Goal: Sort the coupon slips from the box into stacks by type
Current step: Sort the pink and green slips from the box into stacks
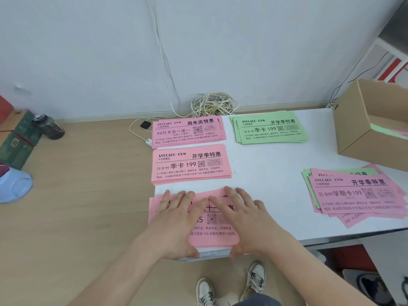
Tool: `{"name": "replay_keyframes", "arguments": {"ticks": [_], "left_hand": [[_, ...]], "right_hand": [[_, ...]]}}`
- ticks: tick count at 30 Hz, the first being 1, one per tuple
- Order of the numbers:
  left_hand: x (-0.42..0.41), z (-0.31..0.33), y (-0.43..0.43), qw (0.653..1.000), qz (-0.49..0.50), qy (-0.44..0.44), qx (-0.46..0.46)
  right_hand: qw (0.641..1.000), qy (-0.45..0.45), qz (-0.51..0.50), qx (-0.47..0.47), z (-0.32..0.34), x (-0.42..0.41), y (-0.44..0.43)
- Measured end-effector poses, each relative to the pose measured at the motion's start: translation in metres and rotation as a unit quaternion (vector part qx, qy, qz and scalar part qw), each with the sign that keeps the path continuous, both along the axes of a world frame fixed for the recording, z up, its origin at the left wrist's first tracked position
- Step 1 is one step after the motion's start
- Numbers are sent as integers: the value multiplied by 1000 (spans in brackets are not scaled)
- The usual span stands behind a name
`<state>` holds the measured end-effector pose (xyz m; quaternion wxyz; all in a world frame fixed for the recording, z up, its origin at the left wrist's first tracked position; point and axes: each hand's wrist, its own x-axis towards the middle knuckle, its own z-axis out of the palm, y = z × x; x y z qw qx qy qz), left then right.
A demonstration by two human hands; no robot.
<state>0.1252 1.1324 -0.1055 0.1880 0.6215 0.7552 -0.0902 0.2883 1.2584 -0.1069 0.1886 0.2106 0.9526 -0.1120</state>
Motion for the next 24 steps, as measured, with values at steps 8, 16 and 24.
{"name": "replay_keyframes", "arguments": {"ticks": [8, 16, 24], "left_hand": [[-14, 3, -8, 997, 36, -63, 4], [14, 22, 18, 965, 55, -138, 218], [100, 38, 113, 958, -47, -139, 246]], "right_hand": [[994, 49, -30, -88, 13, -6, 17], [928, 238, -253, -135, 38, 80, 48], [911, 194, -355, -75, 37, 188, 111]]}}
